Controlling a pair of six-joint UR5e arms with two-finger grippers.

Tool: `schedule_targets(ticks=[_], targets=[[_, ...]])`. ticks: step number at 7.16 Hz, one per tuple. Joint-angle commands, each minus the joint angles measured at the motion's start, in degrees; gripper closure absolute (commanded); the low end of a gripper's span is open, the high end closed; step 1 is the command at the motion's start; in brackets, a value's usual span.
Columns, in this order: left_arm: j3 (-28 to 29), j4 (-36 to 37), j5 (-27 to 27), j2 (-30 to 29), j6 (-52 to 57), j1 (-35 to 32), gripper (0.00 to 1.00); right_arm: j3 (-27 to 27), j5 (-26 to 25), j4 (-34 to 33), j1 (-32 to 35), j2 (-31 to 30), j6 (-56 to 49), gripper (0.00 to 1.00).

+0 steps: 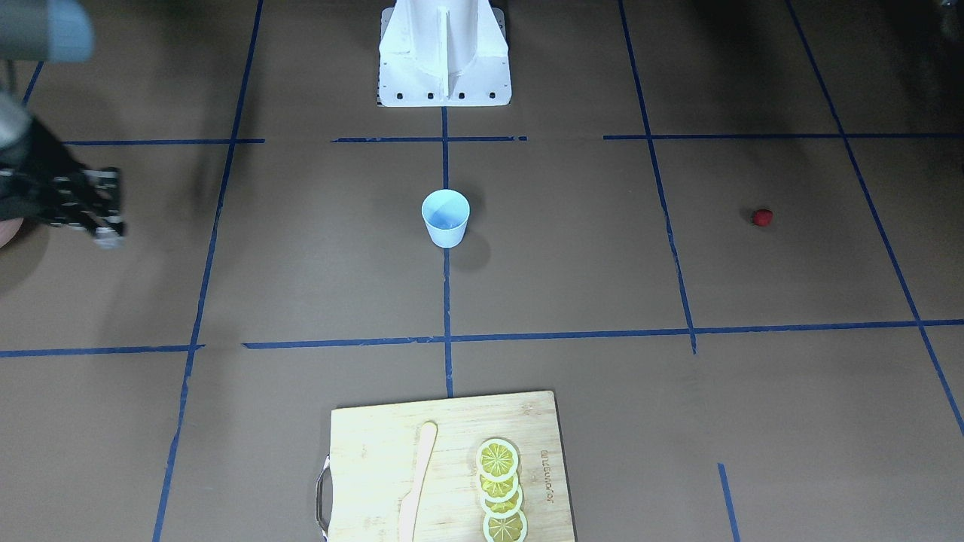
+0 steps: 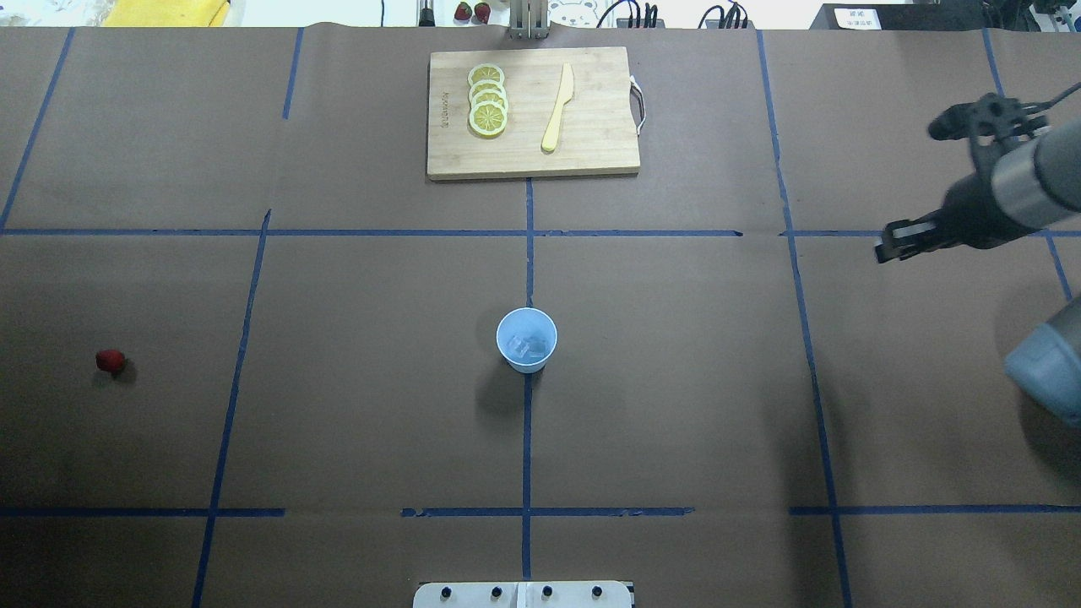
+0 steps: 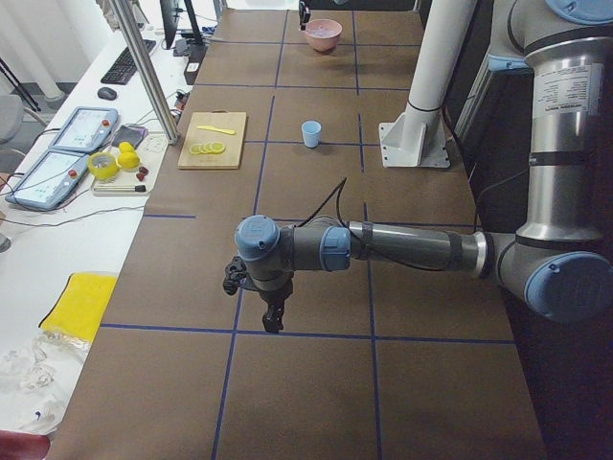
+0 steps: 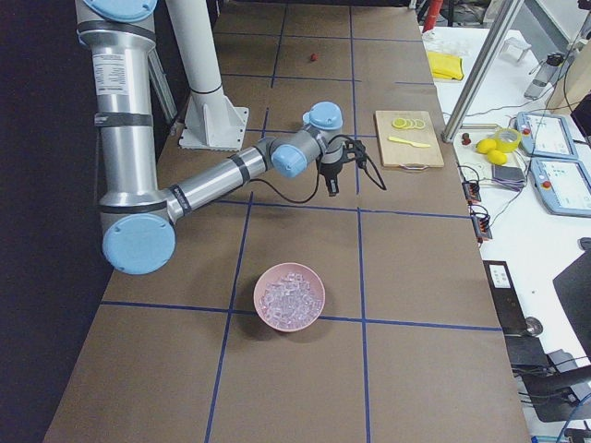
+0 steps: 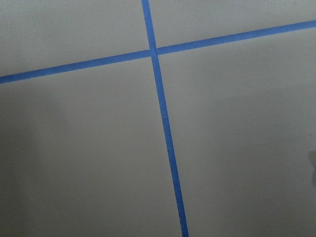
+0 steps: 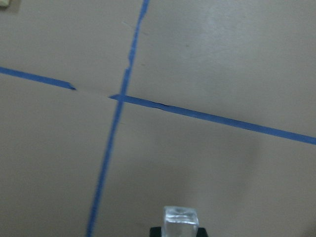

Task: Put ice and strawberries in cup
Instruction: 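Carry the ice cube with the right gripper over the blue cup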

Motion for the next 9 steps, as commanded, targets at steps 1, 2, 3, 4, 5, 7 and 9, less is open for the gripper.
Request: schedule_targets(ticks=[1, 2, 3, 4, 5, 7, 9], targets=[[0.00, -0.03, 0.00, 0.00, 0.00, -0.09, 0.00, 0.07, -9.52, -14.07, -13.69, 15.74, 13.57, 1.00], [0.00, -0.03, 0.09, 0.00, 0.00, 0.00, 0.00, -1.32, -16.26, -22.52, -20.53, 24.44, 19.70, 1.00], [0.00, -0.03, 0.00, 0.00, 0.00, 0.00, 0.00, -5.25, -18.33, -23.83, -23.04, 31.05, 24.63, 1.00], [0.00, 0.05, 0.00, 0.00, 0.00, 0.00, 0.00, -9.46, -18.61, -23.93, -24.63, 36.08, 28.42, 1.00], [0.00, 0.05, 0.00, 0.00, 0.00, 0.00, 0.00, -12.64, -20.79, -23.84, -26.21, 39.26, 30.03, 1.00], [0.35, 0.14, 0.00, 0.00, 0.00, 0.00, 0.00, -14.42, -21.86, -23.75, -27.54, 40.87, 30.92, 1.00], [0.35, 0.14, 0.00, 0.00, 0.00, 0.00, 0.00, -15.65, -23.26, -23.66, -28.86, 41.66, 31.98, 1.00]])
